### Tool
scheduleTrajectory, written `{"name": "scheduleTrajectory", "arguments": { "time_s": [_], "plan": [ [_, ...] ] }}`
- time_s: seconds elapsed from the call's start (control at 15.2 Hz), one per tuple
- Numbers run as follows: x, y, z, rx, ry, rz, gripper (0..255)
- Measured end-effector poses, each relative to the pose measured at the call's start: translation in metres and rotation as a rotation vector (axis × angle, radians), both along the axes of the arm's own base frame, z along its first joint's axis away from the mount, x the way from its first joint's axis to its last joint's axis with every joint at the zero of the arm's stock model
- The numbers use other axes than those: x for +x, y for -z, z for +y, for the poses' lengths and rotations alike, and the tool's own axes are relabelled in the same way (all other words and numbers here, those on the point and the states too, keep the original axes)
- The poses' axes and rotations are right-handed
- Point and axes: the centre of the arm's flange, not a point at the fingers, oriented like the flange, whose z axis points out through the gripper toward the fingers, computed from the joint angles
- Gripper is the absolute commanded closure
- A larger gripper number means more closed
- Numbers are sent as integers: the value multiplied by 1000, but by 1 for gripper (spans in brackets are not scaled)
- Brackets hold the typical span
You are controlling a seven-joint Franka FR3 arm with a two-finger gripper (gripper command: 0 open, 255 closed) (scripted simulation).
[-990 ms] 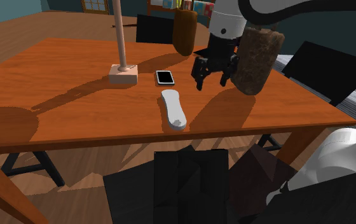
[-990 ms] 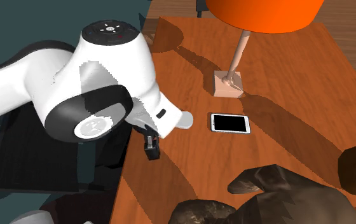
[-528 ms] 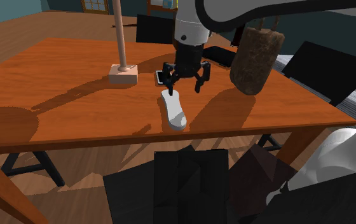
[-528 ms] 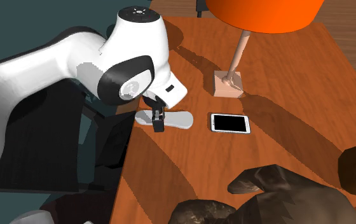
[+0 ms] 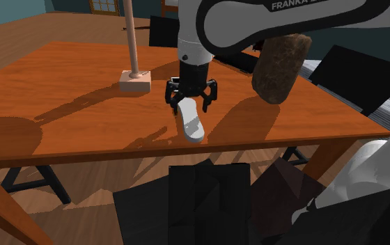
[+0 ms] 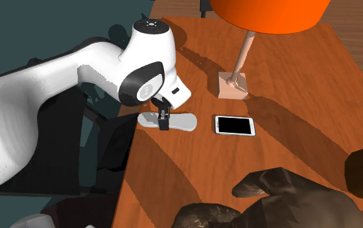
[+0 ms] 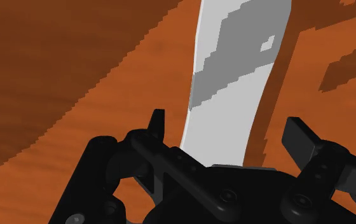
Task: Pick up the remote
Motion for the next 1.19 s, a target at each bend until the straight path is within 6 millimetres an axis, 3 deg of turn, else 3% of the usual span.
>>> {"name": "scheduleTrajectory", "arguments": {
  "time_s": [0.13, 0.2, 0.86, 1.19],
  "plan": [
    [0, 10, -1, 0, 0, 0, 0],
    [1, 12, -1, 0, 0, 0, 255],
    [1, 13, -1, 1, 1, -3, 255],
    [1, -7, -1, 0, 0, 0, 255]
  ]
}}
